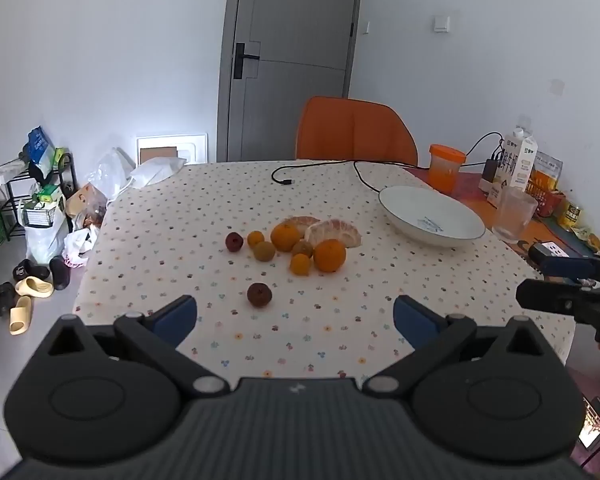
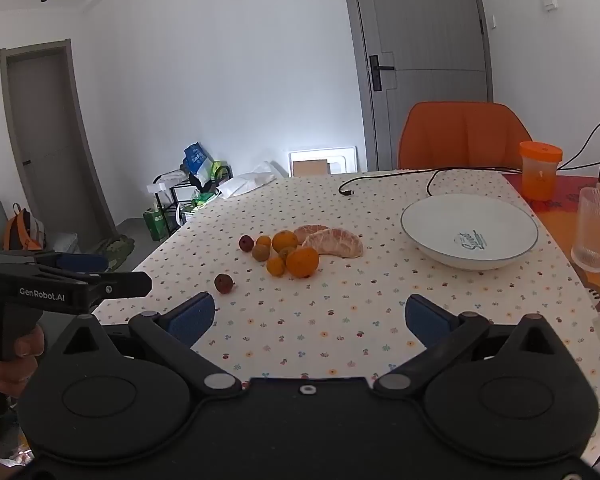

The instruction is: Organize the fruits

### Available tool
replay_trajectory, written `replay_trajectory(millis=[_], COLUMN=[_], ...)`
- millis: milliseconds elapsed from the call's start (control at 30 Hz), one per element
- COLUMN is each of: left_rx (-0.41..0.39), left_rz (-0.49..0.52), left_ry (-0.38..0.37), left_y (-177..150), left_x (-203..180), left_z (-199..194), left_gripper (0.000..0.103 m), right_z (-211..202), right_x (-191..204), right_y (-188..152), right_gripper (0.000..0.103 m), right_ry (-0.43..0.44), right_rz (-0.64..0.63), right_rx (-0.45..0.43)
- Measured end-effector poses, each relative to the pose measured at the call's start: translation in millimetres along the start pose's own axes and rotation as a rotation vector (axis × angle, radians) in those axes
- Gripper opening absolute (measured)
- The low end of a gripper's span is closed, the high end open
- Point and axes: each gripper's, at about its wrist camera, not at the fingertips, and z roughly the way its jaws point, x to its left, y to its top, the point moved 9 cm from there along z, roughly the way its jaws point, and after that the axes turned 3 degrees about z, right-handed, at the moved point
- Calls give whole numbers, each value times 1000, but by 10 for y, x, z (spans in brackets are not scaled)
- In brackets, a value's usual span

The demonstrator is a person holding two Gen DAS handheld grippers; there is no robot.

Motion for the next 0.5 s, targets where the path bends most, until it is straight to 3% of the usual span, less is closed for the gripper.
replay_trajectory(millis=[500], left_rx=[-2], left_rz=[2], left_ry=[-2], left_y=[-31], left_x=[6], left_z=[41], left_gripper=[103], right_z=[1], right_x=[-5], right_y=[-3], right_gripper=[103], right_ry=[8], right_rz=[31], right_rx=[6])
